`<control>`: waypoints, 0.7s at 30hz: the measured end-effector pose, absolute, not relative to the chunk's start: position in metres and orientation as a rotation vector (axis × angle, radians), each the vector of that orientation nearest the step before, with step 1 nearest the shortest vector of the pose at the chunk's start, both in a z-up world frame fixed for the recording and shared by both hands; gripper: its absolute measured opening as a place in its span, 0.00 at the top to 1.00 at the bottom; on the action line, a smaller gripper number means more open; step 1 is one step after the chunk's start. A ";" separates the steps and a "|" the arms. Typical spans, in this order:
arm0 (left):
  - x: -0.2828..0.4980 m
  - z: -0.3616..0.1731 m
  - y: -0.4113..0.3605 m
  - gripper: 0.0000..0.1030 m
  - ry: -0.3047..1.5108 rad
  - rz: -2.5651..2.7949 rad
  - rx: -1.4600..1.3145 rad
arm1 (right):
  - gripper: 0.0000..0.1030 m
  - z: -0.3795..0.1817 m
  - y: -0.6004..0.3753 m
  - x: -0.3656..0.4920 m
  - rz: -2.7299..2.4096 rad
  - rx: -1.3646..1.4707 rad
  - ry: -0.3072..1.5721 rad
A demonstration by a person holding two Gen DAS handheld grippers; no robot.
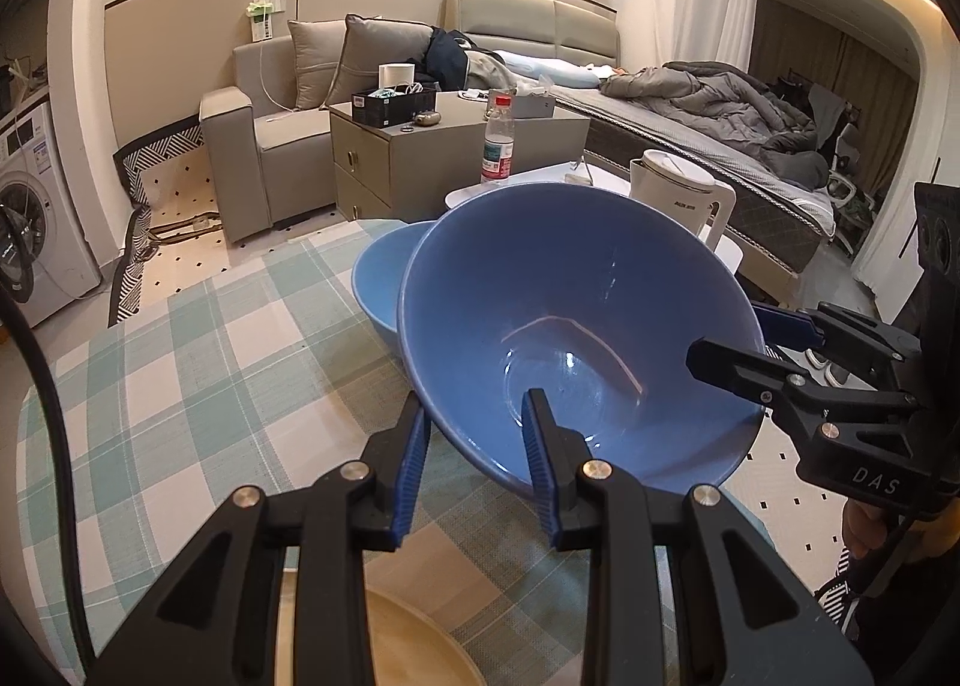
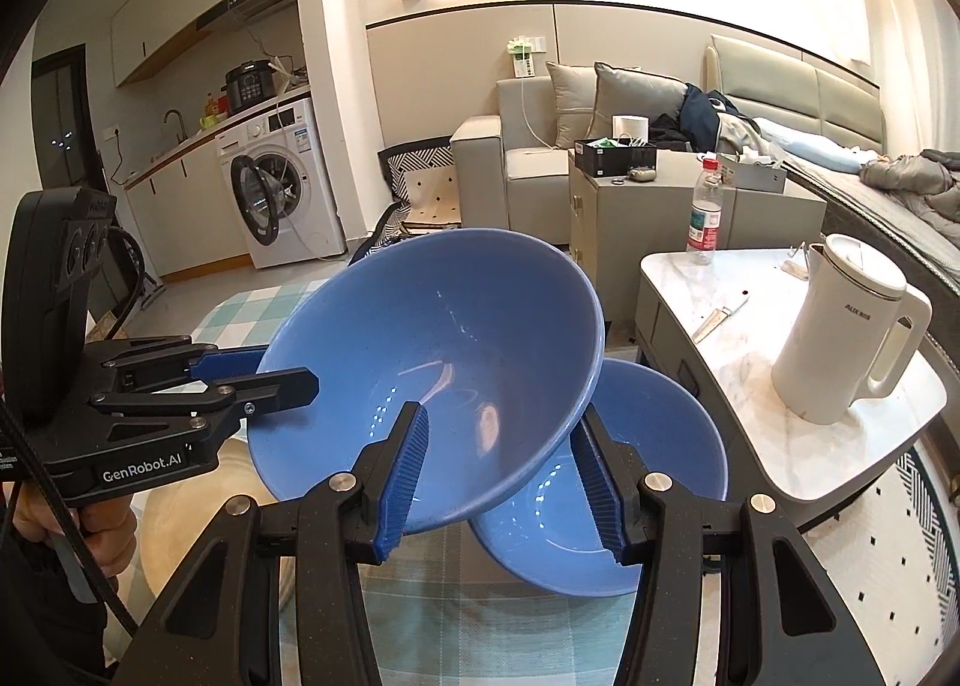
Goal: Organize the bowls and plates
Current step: 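Carry the blue bowl over another blue bowl with both grippers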
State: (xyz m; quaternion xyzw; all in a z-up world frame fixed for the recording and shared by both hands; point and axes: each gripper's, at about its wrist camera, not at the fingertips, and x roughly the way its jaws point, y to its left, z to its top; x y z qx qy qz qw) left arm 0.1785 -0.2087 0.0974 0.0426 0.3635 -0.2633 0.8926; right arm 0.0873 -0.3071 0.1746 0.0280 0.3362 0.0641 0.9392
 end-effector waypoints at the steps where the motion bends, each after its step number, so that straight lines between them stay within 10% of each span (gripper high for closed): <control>1: 0.179 0.097 -0.210 0.71 0.756 -0.548 0.090 | 0.50 0.174 -0.308 0.088 0.129 0.060 0.687; 21: 0.187 0.092 -0.239 0.71 0.769 -0.583 0.092 | 0.50 0.170 -0.334 0.090 0.083 0.075 0.688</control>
